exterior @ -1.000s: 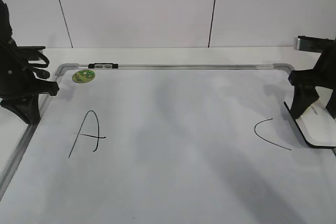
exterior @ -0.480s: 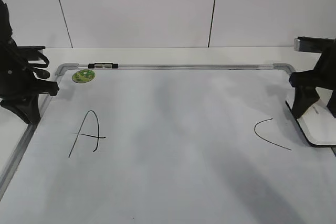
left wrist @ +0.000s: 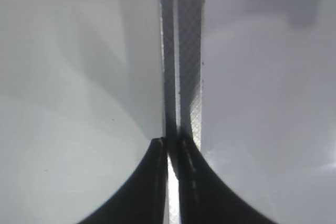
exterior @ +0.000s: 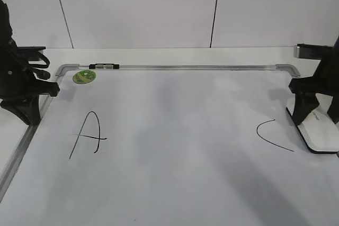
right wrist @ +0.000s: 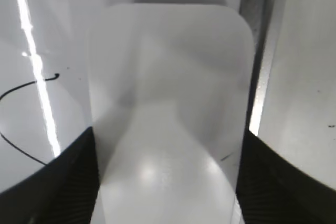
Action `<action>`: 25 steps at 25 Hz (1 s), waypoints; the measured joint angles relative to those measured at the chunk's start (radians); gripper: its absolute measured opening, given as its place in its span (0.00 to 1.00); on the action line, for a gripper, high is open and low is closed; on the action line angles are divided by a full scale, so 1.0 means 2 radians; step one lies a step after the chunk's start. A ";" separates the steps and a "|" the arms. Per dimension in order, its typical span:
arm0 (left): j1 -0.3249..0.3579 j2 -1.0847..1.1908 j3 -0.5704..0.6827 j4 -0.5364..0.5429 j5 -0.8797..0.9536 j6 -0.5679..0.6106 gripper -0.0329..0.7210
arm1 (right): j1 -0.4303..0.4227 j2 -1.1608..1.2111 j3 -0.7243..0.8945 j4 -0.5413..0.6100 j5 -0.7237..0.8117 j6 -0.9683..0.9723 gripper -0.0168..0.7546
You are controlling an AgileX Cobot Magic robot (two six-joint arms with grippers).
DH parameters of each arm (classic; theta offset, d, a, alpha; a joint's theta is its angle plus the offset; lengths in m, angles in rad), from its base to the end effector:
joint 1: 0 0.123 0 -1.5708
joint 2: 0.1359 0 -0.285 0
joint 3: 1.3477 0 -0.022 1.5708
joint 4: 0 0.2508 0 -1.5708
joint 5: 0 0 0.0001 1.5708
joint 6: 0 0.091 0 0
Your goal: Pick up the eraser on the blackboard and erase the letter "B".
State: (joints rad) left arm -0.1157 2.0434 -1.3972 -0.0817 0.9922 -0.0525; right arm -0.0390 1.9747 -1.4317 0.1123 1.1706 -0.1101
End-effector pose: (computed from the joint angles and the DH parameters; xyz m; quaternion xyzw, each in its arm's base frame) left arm 0.3857 -0.0511 0.1517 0.0096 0.9993 -0.0351 0.0069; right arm 0.3765 -0.0053 0.1865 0.0122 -0.9982 -0.0530 0.0239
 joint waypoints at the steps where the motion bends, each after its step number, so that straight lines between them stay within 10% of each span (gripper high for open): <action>1: 0.000 0.000 0.000 0.000 0.000 0.000 0.07 | 0.000 0.001 0.000 0.000 0.000 0.000 0.71; 25: 0.000 0.000 0.000 -0.001 -0.001 0.000 0.07 | 0.000 0.002 -0.033 0.001 0.022 0.005 0.79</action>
State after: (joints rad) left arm -0.1157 2.0434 -1.3972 -0.0836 0.9904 -0.0525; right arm -0.0390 1.9791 -1.4984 0.1138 1.2147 -0.1005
